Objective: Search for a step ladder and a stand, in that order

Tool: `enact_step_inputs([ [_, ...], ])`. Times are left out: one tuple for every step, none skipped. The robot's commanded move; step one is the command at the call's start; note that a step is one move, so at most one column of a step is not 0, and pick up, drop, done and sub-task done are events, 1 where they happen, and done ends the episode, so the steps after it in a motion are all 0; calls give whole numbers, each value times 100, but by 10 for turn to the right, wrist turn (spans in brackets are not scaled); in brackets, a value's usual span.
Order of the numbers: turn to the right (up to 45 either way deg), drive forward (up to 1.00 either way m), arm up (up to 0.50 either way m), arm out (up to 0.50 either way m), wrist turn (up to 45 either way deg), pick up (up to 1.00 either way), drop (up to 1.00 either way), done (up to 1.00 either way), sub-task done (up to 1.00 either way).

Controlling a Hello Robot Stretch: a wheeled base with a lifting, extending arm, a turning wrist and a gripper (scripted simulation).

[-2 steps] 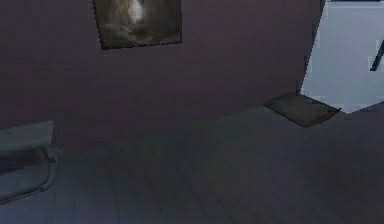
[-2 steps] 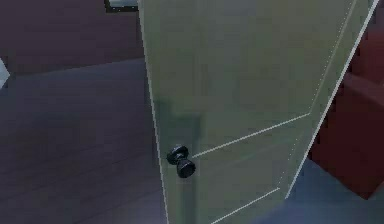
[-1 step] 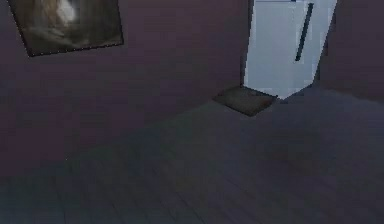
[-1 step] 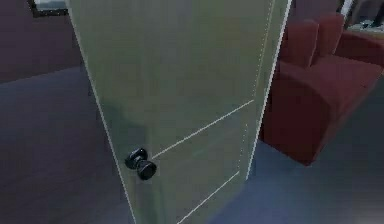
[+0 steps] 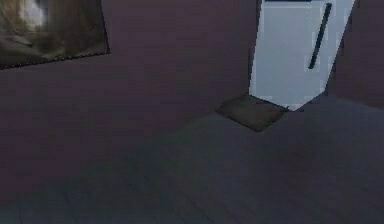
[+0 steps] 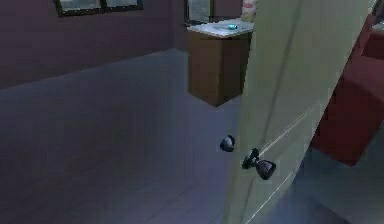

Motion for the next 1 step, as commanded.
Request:
enact_step_inputs([
  [360, 0, 0, 0, 0, 0, 0, 0, 0],
])
